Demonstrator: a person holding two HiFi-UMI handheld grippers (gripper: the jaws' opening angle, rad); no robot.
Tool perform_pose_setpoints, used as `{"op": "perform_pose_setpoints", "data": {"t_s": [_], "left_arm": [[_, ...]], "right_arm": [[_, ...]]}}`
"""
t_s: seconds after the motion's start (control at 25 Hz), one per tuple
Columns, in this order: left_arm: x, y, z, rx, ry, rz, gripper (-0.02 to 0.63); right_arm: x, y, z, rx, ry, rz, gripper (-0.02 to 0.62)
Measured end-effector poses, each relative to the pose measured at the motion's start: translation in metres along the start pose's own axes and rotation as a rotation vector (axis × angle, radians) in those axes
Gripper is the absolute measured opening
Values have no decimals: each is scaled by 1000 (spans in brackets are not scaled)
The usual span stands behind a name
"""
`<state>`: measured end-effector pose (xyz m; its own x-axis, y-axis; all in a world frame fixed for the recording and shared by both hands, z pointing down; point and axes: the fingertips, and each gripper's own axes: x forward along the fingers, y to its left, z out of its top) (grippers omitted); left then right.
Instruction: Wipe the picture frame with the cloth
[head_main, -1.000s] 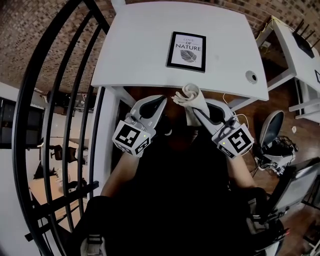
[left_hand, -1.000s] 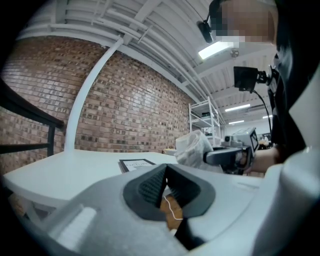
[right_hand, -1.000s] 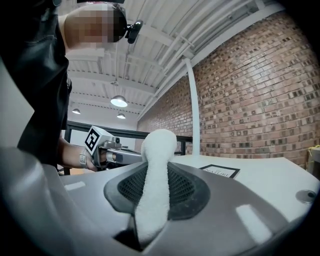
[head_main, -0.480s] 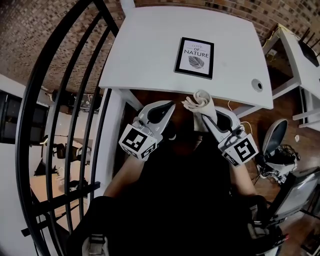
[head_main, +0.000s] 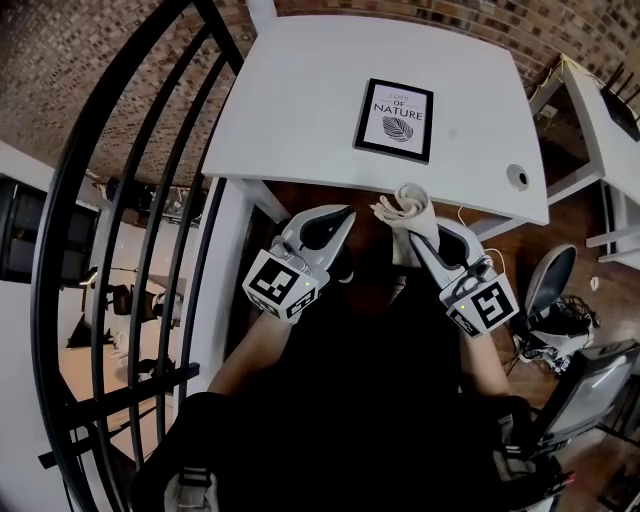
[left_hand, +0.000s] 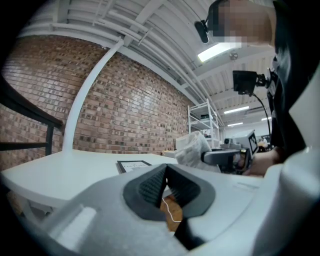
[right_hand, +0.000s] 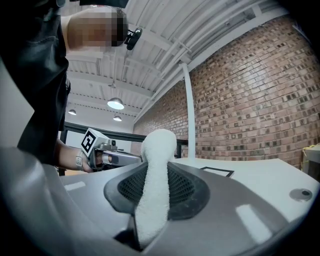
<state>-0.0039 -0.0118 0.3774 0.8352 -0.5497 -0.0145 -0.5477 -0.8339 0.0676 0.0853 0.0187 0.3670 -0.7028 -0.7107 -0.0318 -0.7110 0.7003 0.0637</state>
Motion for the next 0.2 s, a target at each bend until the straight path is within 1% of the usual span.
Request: {"op": "perform_pose_setpoints", "data": {"t_s": [0.2], "left_arm": [[0,3,-1,-3,-1,1,3]], "right_arm": [[3,0,-2,0,0,1,100]]}}
